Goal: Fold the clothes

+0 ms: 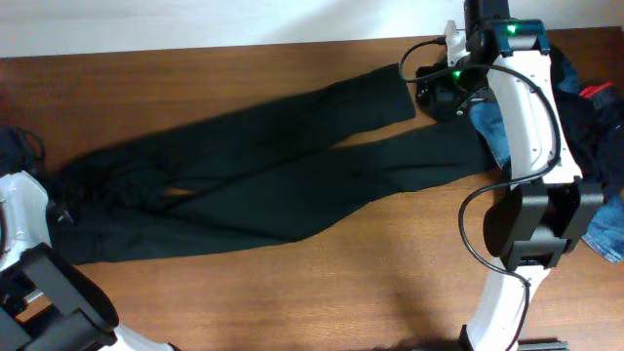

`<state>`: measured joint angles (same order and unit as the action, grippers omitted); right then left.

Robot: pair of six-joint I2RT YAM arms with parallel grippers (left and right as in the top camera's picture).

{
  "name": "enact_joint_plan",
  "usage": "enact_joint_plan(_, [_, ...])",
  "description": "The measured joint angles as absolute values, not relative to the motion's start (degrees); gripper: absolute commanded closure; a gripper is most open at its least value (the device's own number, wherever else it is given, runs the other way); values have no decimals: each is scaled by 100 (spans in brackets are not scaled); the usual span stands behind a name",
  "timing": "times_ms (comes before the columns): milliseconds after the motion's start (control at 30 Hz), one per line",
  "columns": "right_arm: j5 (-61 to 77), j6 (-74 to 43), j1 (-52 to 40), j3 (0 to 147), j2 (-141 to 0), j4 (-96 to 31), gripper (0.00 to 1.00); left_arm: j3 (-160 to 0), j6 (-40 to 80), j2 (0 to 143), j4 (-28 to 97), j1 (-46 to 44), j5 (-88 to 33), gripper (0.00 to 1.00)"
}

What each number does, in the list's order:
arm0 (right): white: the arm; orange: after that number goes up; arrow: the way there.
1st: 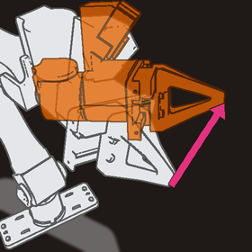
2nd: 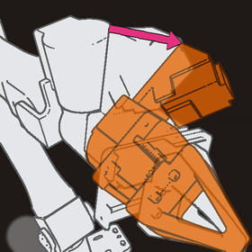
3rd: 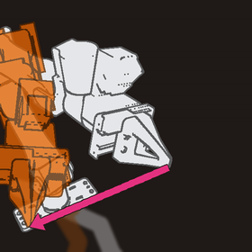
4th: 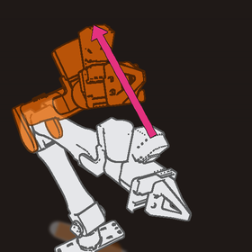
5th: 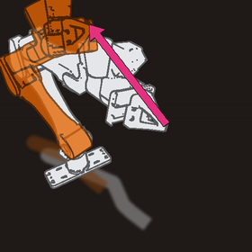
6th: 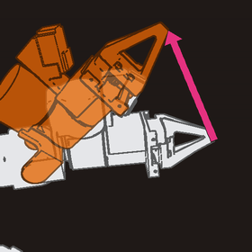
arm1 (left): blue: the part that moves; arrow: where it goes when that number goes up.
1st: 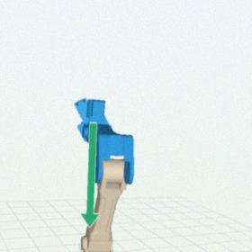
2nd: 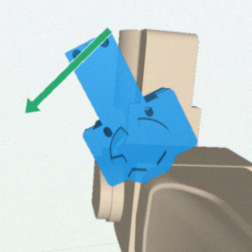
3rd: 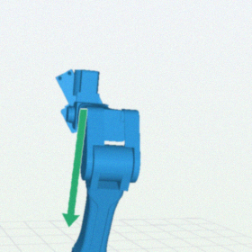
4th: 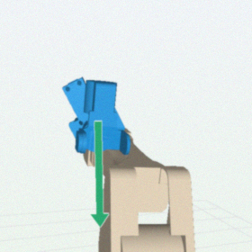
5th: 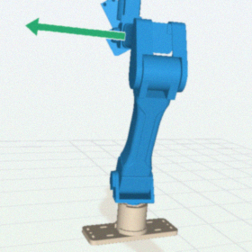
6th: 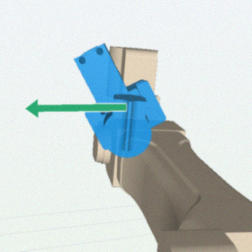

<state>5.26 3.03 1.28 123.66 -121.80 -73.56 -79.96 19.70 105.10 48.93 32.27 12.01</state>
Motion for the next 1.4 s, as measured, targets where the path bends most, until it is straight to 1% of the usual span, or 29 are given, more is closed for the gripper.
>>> enact_joint_plan(100, [523, 305, 128, 12366, -12180, -7328, 1, -8077, 1975, 10418, 5387, 3227, 1144, 72])
enact_joint_plan(400, [526, 305, 128, 12366, -12180, -7234, 1, -8322, 1975, 8980, 7155, 3229, 1098, 71])
enact_joint_plan(533, [526, 305, 128, 12366, -12180, -7225, 1, -8340, 1970, 8641, 7999, 3227, 1096, 70])
enact_joint_plan(667, [526, 301, 128, 12366, -12180, -7234, 1, -8340, 1973, 8565, 8464, 3227, 1096, 70])
enact_joint_plan(733, [528, 303, 128, 12366, -12180, -7242, 1, -8340, 1973, 8558, 8493, 3227, 1096, 70])
enact_joint_plan(933, [545, 307, 128, 12366, -12180, -7297, 1, -8337, 1973, 8560, 7828, 3227, 1094, 61])
enact_joint_plan(1033, [548, 303, 128, 12366, -12180, -7303, 1, -8331, 1957, 8558, 7465, 3227, 1057, 48])
enact_joint_plan(1067, [552, 303, 128, 12366, -12180, -7303, 1, -8320, 1968, 8560, 7354, 3227, 1028, 39])
enact_joint_plan(1133, [569, 303, 128, 12366, -12180, -7306, 1, -8261, 1992, 8558, 7111, 3227, 906, 29])
enact_joint_plan(1167, [587, 303, 128, 12366, -12180, -7303, 1, -8215, 1966, 8560, 6971, 3227, 799, 25])
enact_joint_plan(1233, [615, 325, 128, 12366, -12180, -7347, 1, -8152, 1953, 8562, 6816, 3210, 657, 20])
enact_joint_plan(1267, [628, 340, 123, 12366, -12180, -7376, 1, -8132, 1916, 8571, 6705, 3173, 574, 19])
enact_joint_plan(1300, [635, 349, 117, 12366, -12180, -7389, 1, -8128, 1905, 8591, 6650, 3146, 558, 15])
enact_joint_plan(1400, [639, 386, 75, 12403, -12189, -7478, 1, -8117, 1828, 8766, 6331, 3020, 438, 13])
